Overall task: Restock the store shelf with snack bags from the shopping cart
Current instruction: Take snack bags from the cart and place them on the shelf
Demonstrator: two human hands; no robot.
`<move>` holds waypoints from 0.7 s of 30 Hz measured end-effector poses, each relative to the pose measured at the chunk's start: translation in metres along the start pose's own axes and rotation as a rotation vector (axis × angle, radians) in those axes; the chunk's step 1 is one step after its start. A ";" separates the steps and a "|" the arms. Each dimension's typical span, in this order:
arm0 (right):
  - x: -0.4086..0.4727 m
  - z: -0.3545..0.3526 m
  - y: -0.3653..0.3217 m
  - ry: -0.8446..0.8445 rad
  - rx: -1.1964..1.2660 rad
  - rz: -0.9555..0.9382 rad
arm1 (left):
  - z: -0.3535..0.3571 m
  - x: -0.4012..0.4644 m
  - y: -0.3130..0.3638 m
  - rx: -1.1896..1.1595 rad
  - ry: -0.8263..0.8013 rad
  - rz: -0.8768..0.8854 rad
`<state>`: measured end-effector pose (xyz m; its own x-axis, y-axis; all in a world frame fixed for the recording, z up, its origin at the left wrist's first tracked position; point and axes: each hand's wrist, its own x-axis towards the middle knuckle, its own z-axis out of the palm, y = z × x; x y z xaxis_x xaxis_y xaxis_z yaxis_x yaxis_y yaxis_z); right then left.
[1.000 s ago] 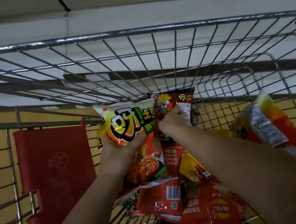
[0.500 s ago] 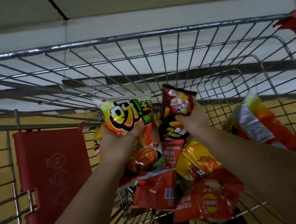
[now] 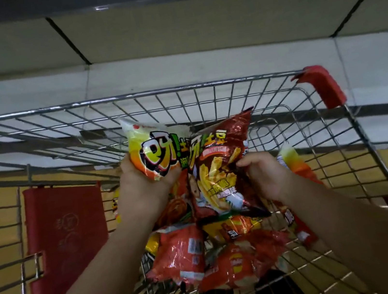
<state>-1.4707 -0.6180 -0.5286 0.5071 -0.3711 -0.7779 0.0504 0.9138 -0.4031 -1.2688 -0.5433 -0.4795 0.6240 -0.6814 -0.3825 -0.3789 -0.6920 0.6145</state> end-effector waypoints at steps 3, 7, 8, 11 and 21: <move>-0.006 0.007 0.004 0.023 0.042 0.022 | 0.004 -0.007 0.006 0.050 0.005 0.024; 0.000 0.016 0.013 0.173 -0.046 -0.063 | 0.009 -0.020 0.008 0.112 0.032 0.047; 0.002 0.018 0.016 0.232 -0.113 -0.103 | 0.009 -0.022 0.007 0.136 0.046 0.048; 0.000 0.030 0.025 0.223 -0.218 -0.178 | 0.009 -0.025 0.005 0.254 0.067 0.068; -0.011 0.067 0.026 0.359 -0.238 -0.162 | 0.005 -0.034 0.013 0.513 0.045 0.104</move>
<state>-1.4174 -0.5788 -0.4987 0.1768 -0.5783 -0.7964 -0.1159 0.7913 -0.6003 -1.2987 -0.5303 -0.4623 0.5897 -0.7495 -0.3009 -0.7192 -0.6568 0.2266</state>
